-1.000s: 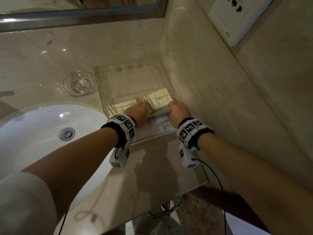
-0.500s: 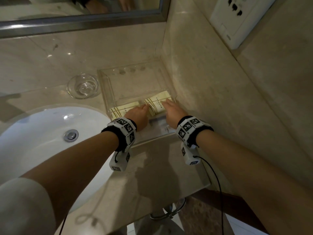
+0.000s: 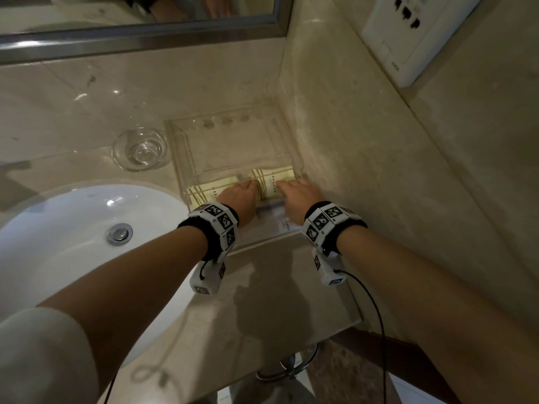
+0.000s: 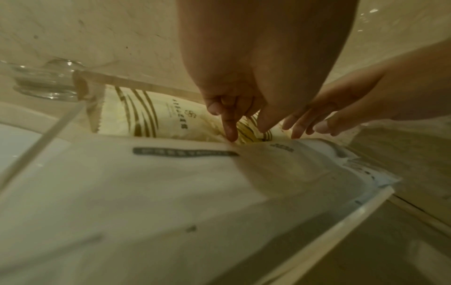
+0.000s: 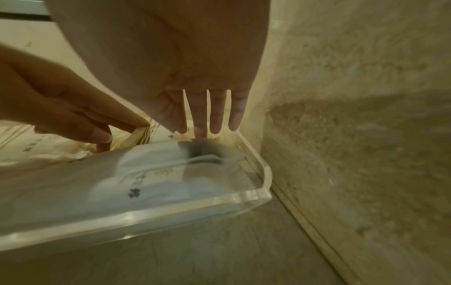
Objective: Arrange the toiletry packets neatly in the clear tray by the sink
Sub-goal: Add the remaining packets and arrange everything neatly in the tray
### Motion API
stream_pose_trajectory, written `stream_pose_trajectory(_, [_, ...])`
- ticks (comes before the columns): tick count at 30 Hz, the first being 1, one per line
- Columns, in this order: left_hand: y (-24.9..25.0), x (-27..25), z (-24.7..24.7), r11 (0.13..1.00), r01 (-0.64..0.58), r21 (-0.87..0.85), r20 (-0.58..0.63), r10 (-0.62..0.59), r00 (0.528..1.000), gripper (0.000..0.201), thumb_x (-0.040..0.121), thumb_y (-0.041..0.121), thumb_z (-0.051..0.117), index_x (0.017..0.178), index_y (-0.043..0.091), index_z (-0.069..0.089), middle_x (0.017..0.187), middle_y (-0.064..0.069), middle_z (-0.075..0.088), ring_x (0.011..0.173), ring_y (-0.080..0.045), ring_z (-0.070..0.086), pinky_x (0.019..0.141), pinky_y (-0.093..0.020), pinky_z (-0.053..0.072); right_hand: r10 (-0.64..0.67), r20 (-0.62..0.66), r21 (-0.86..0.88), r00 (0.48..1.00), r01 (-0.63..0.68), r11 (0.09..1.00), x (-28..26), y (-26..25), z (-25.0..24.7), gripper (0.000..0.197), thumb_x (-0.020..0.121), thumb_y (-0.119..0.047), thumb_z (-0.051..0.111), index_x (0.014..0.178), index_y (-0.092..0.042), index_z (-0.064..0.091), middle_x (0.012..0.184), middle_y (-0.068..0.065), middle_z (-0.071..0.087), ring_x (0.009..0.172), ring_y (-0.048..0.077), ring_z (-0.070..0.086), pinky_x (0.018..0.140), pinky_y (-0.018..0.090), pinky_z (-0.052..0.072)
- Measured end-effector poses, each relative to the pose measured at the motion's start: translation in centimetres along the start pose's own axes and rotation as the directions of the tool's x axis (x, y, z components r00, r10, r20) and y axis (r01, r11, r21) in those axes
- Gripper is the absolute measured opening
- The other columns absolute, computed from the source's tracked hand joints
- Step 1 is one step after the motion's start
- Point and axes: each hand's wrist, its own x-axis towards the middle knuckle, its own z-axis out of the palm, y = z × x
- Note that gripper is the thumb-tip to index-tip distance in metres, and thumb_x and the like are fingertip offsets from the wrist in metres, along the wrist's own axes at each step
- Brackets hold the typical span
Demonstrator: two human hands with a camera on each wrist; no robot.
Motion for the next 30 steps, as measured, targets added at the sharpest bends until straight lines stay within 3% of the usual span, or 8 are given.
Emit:
stream_pose_trajectory(6, [0.0,-0.2,-0.2,1.0,0.005,-0.019,-0.013,-0.006,1.0,0.053,0.095,0.009,0.032,0.146,0.007,0.018,0.151,-0.015,0.031,0.132,-0.034,0.039,0.105,-0.04,0.034,0.011,-0.07,0.079,0.997,-0.006,0.997,-0.4,0.4,-0.2,0.047,0.091,-0.002,0.04,0.135,-0.016,0.043,0.136,0.007,0.05,0.126,0.026,0.04,0.103,0.039,0.036])
stream_pose_trajectory(11, [-0.6,-1.2,-0.2,1.0,-0.007,0.012,-0.075,0.007,0.997,0.045,0.096,0.016,0.034,0.141,0.01,0.031,0.138,-0.017,0.048,0.122,-0.035,0.048,0.096,-0.04,0.041,-0.012,-0.165,0.147,0.986,0.037,0.989,-0.7,0.1,-0.5,0.044,0.09,0.0,0.042,0.131,-0.013,0.05,0.132,0.007,0.052,0.123,0.025,0.044,0.104,0.037,0.038])
stream_pose_trajectory(15, [-1.9,-2.0,-0.5,1.0,0.009,0.026,-0.068,-0.007,0.998,0.045,0.095,0.018,0.037,0.139,0.012,0.032,0.139,-0.015,0.047,0.125,-0.032,0.045,0.097,-0.04,0.039,-0.097,-0.134,0.147,0.986,0.116,0.982,-0.4,-1.1,-0.4,0.042,0.092,-0.001,0.04,0.13,-0.014,0.051,0.135,0.006,0.051,0.125,0.025,0.042,0.104,0.037,0.037])
stream_pose_trajectory(20, [-4.2,-3.5,-0.9,0.997,0.07,0.034,-0.131,-0.065,0.989,0.035,0.094,0.021,0.039,0.126,0.011,0.051,0.13,-0.012,0.055,0.12,-0.031,0.051,0.094,-0.04,0.046,-0.192,-0.133,0.161,0.972,0.213,0.964,0.1,-3.1,-0.3,0.04,0.092,-0.002,0.04,0.127,-0.013,0.056,0.133,0.007,0.054,0.127,0.024,0.042,0.107,0.034,0.033])
stream_pose_trajectory(23, [-5.0,-4.5,-0.9,0.996,0.079,0.049,-0.135,-0.072,0.988,0.034,0.094,0.02,0.038,0.121,0.011,0.054,0.125,-0.011,0.058,0.116,-0.031,0.054,0.089,-0.038,0.048,-0.223,-0.076,0.168,0.972,0.233,0.958,0.3,-4.7,-0.4,0.039,0.094,-0.005,0.039,0.128,-0.013,0.057,0.133,0.009,0.056,0.124,0.025,0.048,0.104,0.034,0.039])
stream_pose_trajectory(27, [-5.6,-5.1,-0.4,0.995,0.041,0.09,-0.138,-0.028,0.99,0.036,0.094,0.018,0.038,0.128,0.013,0.05,0.131,-0.008,0.053,0.121,-0.029,0.05,0.094,-0.036,0.043,-0.18,-0.023,0.179,0.983,0.181,0.967,0.9,-6.6,-0.3,0.037,0.096,-0.008,0.041,0.129,-0.012,0.056,0.133,0.013,0.057,0.122,0.028,0.053,0.101,0.034,0.044])
stream_pose_trajectory(30, [-6.3,-5.2,0.1,0.995,0.024,0.1,-0.099,-0.014,0.995,0.042,0.096,0.017,0.036,0.138,0.014,0.04,0.149,-0.004,0.037,0.135,-0.025,0.037,0.106,-0.035,0.035,-0.119,0.022,0.169,0.993,0.114,0.979,1.2,-7.4,0.1,0.035,0.095,-0.004,0.04,0.124,-0.008,0.059,0.129,0.015,0.058,0.118,0.03,0.055,0.1,0.036,0.045])
